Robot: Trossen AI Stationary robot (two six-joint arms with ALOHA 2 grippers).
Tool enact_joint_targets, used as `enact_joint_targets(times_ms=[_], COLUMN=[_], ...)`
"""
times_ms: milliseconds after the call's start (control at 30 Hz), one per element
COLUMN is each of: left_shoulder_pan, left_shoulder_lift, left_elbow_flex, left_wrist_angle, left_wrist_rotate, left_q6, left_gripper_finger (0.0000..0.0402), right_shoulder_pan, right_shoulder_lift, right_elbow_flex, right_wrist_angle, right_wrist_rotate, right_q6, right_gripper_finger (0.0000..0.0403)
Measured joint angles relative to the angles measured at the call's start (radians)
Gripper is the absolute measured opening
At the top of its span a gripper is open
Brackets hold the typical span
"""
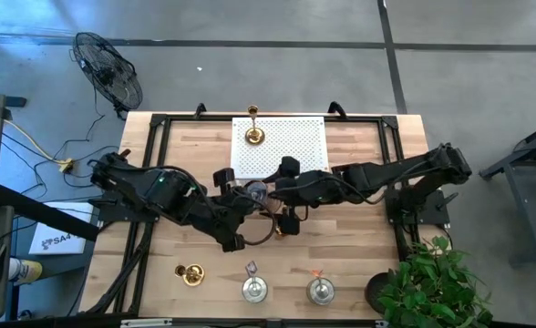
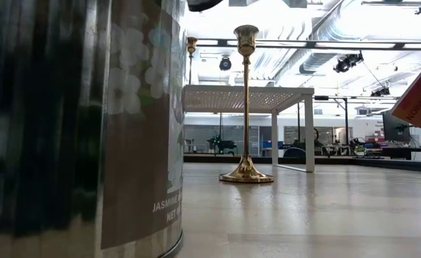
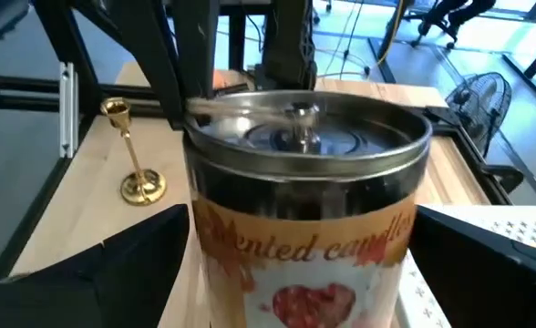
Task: Pick & Place candle stick holders
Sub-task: Put the top left silver scented candle on the shelf
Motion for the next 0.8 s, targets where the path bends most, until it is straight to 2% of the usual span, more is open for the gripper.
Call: enact_joint_targets(times_ms=[800], left_shoulder_pan=[0.0], left_shoulder_lift=[0.0], left_elbow_flex=[0.0], left_wrist_angle=[0.059], left_wrist_rotate=[0.014], left_q6=[0.053], left_gripper_finger=[0.0], right_shoulder_pan=[0.001], right_shoulder_lift=[0.0], right_elbow_flex=[0.0], right_wrist_angle=[0.096], right_wrist_rotate=[-0.05], right_q6=[0.0], right_gripper_finger=[0.0394])
